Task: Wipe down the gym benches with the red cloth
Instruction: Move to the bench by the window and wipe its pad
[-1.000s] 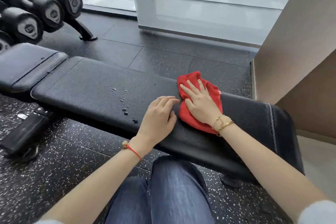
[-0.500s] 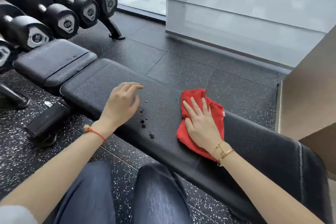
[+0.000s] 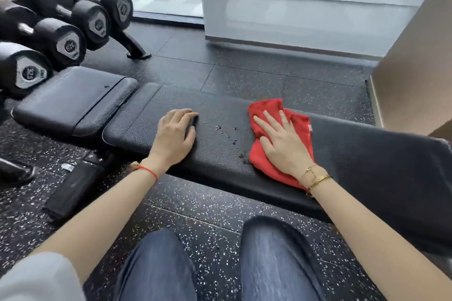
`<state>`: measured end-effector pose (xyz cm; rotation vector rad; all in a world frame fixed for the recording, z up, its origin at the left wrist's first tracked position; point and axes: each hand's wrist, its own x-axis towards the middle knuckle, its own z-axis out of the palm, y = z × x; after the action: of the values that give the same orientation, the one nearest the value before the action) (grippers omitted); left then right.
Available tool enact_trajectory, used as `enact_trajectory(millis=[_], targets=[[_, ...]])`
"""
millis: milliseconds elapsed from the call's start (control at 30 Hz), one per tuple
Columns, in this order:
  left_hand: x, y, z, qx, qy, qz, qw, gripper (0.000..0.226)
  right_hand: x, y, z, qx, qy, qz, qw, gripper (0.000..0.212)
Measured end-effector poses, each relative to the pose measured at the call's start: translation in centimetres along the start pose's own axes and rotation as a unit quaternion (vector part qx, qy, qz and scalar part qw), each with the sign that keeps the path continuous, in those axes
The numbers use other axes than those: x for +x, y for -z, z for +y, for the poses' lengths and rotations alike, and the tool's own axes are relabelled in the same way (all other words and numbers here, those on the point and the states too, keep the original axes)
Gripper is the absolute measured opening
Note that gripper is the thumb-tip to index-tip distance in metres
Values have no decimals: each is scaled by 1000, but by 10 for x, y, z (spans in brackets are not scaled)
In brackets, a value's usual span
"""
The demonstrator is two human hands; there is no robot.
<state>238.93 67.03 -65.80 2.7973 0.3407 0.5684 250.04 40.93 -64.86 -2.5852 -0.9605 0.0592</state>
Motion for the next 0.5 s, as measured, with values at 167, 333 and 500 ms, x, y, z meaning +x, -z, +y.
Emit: enact_trajectory(millis=[167,333,500], targets=[[0,-5,-6,-34,7,8,999,37,29,-1,-21,-5,-133,21,991,52],[0,-5,-8,-32,1,7,999,40,63,-31,-91,11,-93,-7,996,53],[1,-6,-11,-20,-10,-1,1000,42,21,-36,-96,3,-53,21,998,53]])
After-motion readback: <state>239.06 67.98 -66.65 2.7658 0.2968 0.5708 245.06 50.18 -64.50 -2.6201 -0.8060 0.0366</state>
